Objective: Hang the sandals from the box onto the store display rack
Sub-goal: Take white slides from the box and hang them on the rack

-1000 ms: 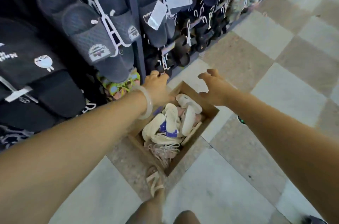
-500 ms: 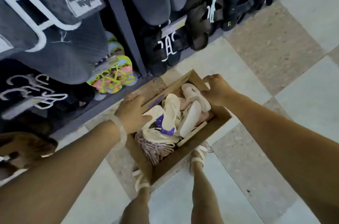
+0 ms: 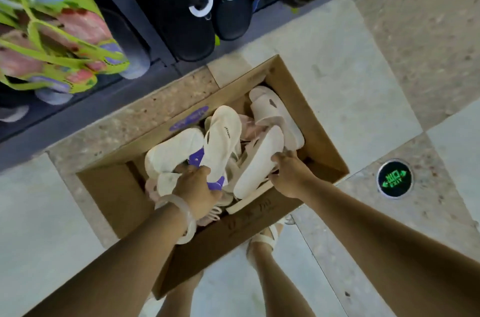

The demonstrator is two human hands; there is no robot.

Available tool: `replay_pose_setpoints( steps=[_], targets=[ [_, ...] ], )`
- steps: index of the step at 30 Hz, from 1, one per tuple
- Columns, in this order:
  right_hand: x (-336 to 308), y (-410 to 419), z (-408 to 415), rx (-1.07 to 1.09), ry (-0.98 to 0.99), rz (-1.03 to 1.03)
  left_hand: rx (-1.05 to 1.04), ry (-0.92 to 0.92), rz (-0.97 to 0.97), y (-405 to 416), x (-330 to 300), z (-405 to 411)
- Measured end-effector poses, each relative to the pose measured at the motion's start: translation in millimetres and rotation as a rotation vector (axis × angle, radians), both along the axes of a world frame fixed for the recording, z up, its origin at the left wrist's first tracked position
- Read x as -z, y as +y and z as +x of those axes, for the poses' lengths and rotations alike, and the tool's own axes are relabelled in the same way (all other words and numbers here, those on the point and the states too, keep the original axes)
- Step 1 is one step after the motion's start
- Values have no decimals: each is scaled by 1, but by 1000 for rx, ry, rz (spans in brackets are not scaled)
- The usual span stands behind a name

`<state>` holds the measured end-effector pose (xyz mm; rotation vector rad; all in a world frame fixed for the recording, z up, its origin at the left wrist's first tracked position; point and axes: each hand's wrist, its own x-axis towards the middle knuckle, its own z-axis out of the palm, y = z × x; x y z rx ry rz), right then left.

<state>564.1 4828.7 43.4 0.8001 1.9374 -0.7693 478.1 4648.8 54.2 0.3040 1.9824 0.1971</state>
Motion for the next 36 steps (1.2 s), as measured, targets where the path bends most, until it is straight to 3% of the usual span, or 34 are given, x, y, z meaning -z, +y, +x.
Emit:
replay_pose_setpoints(
  steps=[9, 14, 19, 22, 26, 30, 36],
  targets=[
    [123, 44, -31, 203, 106, 151, -102, 41, 11, 6, 118, 20],
    [158, 49, -56, 336, 229, 47, -90, 10, 154, 31, 158, 47],
    [164, 45, -79, 758, 255, -166, -300, -94, 82, 44, 186, 71],
    [159, 44, -76, 961, 208, -168, -272, -131, 59, 46, 189, 72],
    [136, 39, -59, 1306, 123, -58, -332, 11, 252, 45, 155, 86],
    [97, 31, -46, 1503, 202, -37, -284, 390, 428, 30, 105, 94],
    [39, 1, -57, 1729, 306, -281, -94, 577, 365, -23, 52, 69]
  ],
)
